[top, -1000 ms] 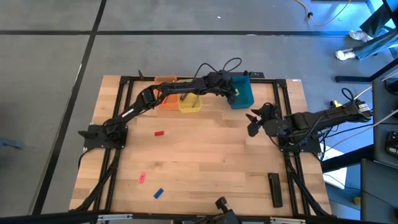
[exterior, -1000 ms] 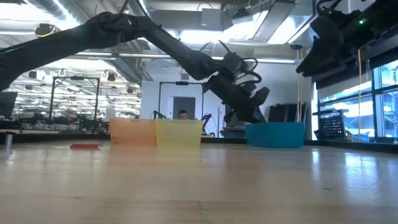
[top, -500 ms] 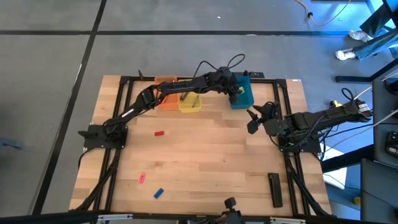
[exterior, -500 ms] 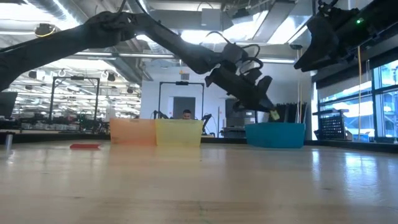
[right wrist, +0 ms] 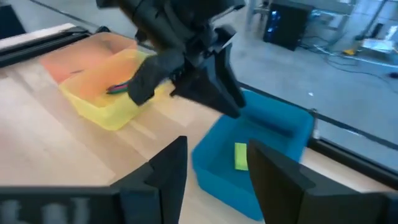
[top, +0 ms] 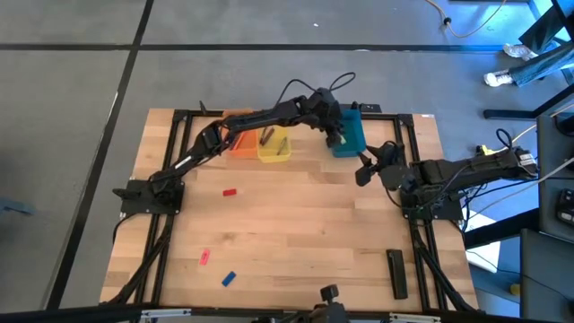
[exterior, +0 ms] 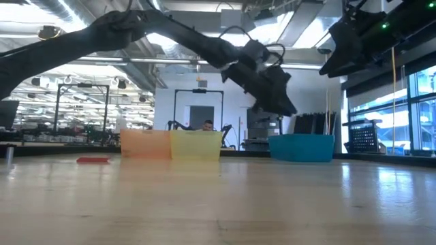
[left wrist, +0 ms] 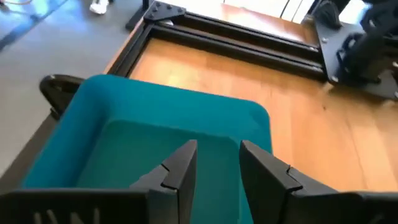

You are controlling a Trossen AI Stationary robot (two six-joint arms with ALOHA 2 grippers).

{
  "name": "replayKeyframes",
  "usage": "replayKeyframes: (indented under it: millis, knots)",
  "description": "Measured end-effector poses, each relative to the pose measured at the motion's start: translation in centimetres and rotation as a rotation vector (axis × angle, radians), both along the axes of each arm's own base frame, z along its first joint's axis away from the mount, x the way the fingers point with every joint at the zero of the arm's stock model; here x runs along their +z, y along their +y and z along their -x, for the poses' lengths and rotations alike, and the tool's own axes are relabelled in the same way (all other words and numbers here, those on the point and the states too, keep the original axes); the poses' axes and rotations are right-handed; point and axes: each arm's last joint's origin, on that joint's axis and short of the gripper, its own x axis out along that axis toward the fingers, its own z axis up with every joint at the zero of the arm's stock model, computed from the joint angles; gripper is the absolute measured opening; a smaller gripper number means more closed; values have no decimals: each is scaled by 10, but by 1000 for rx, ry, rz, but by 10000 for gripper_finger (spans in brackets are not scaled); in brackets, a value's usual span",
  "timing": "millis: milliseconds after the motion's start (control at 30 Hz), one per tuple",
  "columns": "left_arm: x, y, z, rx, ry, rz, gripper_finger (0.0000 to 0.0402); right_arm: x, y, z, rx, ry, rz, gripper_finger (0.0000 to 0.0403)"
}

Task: Sort crayons/erasers/pens/pencils in bins
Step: Put the red eraser into the blue bin

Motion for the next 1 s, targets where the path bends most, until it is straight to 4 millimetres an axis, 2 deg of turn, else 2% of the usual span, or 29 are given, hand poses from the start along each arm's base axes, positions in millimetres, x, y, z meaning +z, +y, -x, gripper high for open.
replayKeyframes:
  millis: [133, 233, 367, 467, 567, 767, 900, 1000]
  knots:
    - [29, -8, 15, -29, 59, -22, 111, 3, -2, -7, 83, 8, -3, 167]
    - [47, -23, 30, -37, 135, -33, 111, 3, -3, -17, 168, 19, -6, 167]
    - [49, -54, 46, -40, 249, -52, 110, 0, -3, -34, 257, 21, 1, 167]
    - [52, -81, 64, -68, 253, -63, 110, -6, -1, -48, 308, 37, 24, 167]
    - [55, -104, 89, -49, 220, -73, 110, -13, 0, -60, 349, 62, 49, 167]
    - [63, -143, 160, 75, 112, -112, 110, -23, 4, -86, 457, 26, 95, 167]
    - [54, -169, 204, 124, 86, -148, 110, -27, 7, -105, 568, -61, 138, 167]
    - [43, -186, 230, 132, 78, -158, 110, -32, 4, -118, 619, -138, 167, 167]
